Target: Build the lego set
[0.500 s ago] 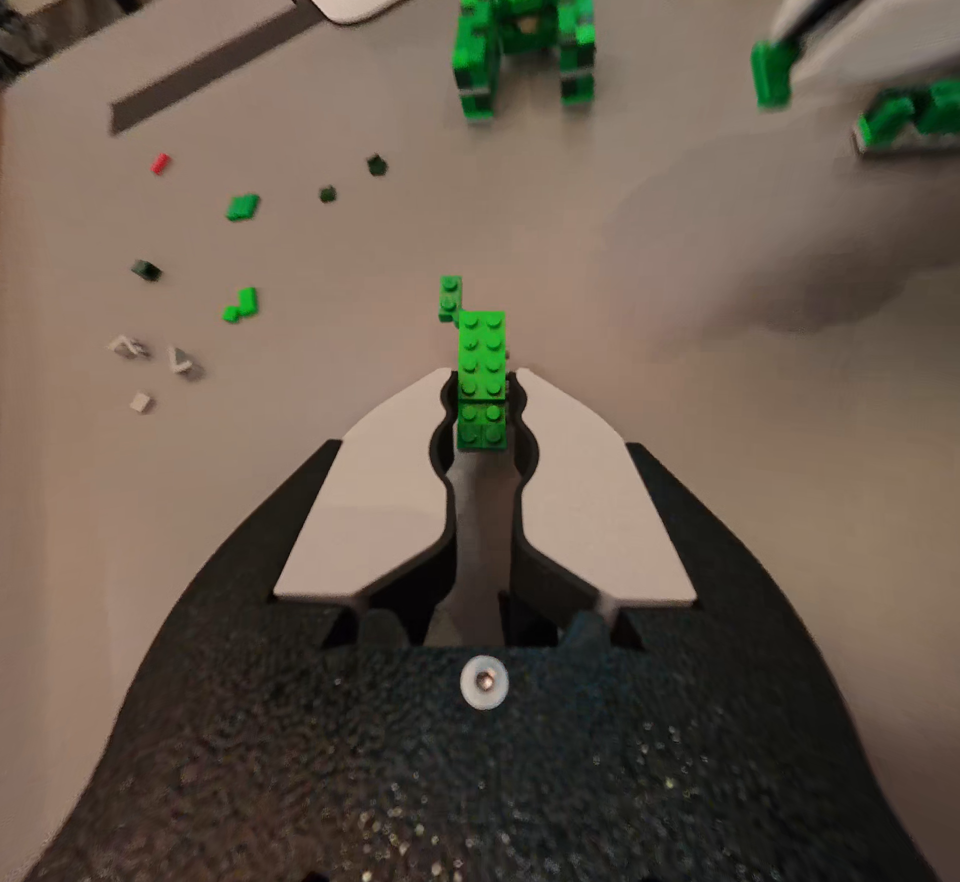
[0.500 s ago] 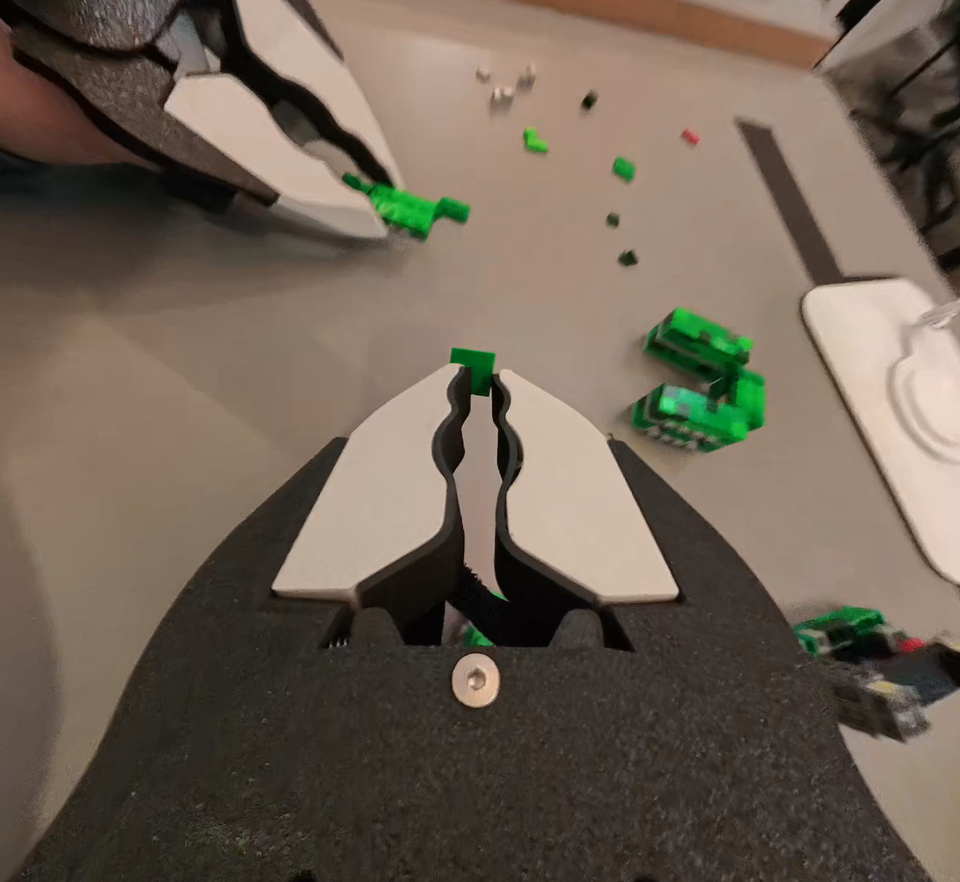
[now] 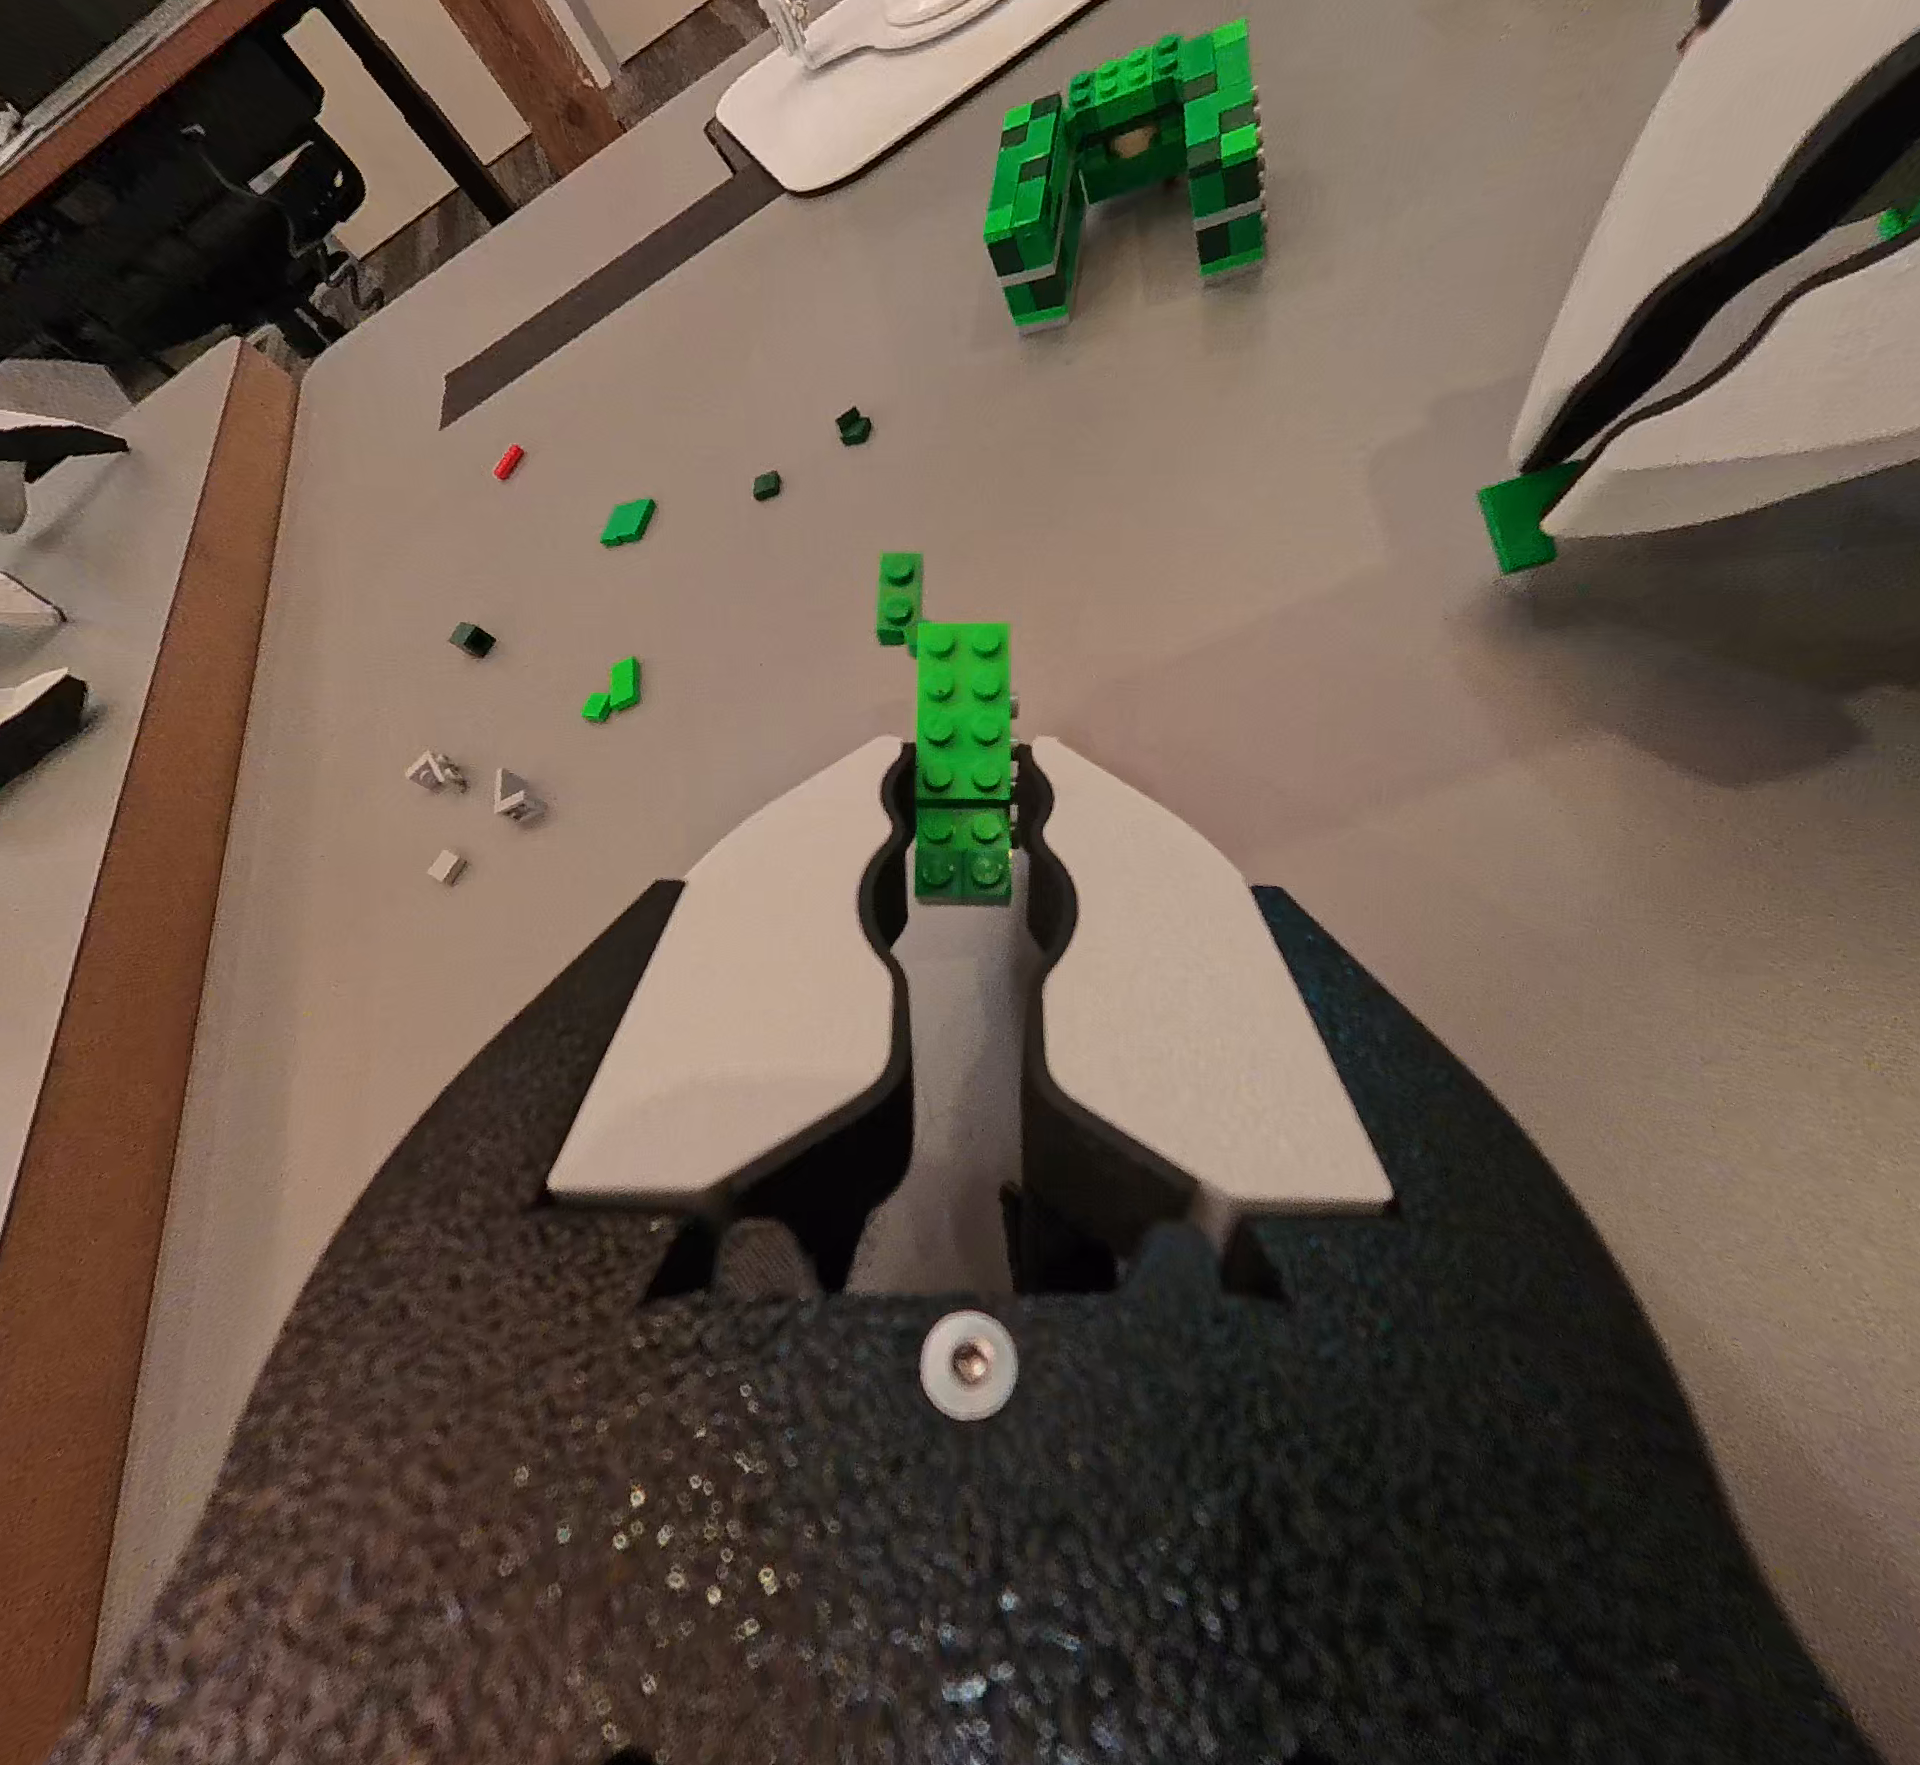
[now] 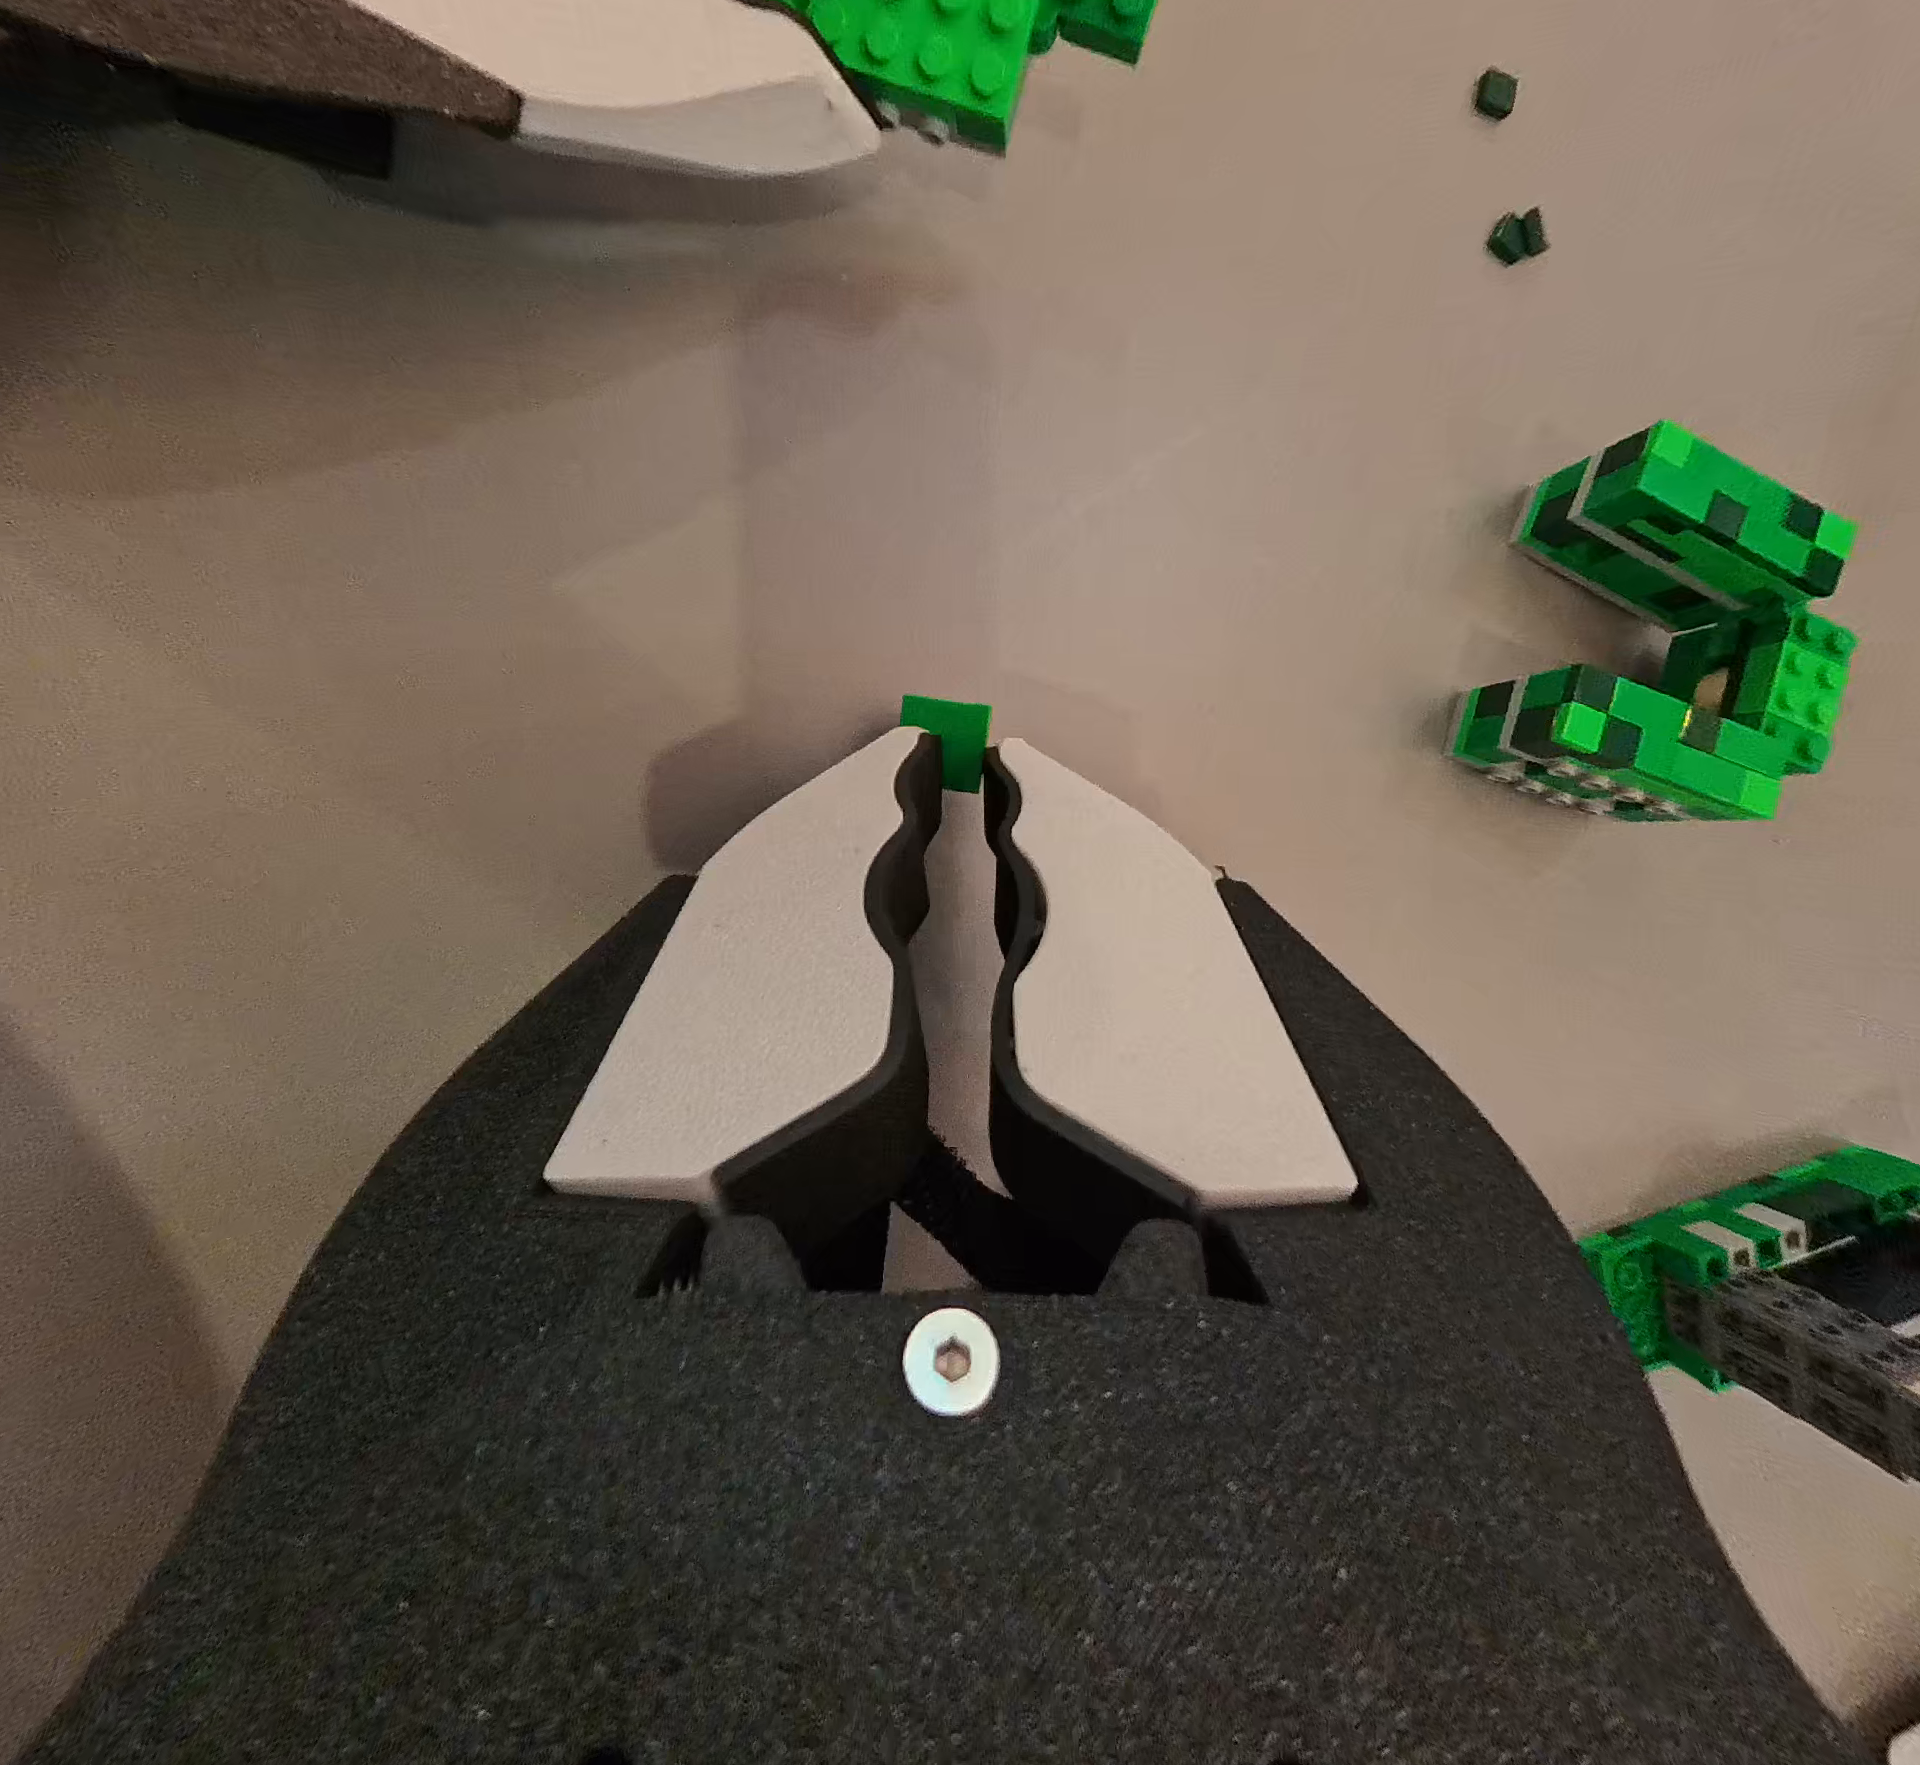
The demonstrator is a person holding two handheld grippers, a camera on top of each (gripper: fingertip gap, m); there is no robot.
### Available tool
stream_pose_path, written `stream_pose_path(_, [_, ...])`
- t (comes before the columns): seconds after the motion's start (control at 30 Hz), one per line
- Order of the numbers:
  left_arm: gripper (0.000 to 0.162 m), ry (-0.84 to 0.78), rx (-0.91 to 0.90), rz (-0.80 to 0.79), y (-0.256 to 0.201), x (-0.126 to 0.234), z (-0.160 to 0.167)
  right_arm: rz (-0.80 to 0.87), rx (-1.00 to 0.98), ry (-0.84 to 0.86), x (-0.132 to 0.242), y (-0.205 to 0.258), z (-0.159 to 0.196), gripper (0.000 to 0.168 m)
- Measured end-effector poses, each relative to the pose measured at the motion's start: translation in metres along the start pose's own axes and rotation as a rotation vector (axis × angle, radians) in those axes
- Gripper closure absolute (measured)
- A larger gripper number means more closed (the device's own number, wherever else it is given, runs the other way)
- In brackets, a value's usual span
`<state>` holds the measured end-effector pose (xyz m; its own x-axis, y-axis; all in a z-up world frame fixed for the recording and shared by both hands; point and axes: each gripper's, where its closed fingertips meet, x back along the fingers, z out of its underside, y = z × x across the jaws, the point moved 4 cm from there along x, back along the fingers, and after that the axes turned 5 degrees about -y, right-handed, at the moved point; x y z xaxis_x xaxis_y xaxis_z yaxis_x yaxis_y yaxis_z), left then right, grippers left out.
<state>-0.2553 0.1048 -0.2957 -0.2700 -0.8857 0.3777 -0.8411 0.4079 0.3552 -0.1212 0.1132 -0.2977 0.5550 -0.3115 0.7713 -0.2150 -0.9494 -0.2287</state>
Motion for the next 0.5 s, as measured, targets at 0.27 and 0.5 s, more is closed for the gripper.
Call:
stream_pose_path(0.27, [0.144,-0.005,-0.025,0.021,-0.0037,0.0004,-0.0002,0.008,-0.034,0.032,-0.0070,0.0005,0.0071,0.161])
stream_pose_path(0.5, [0.144,-0.015,-0.018,0.031,-0.0041,0.0014,-0.0011,0.007,-0.039,0.034,-0.0074,0.0012,0.0066,0.161])
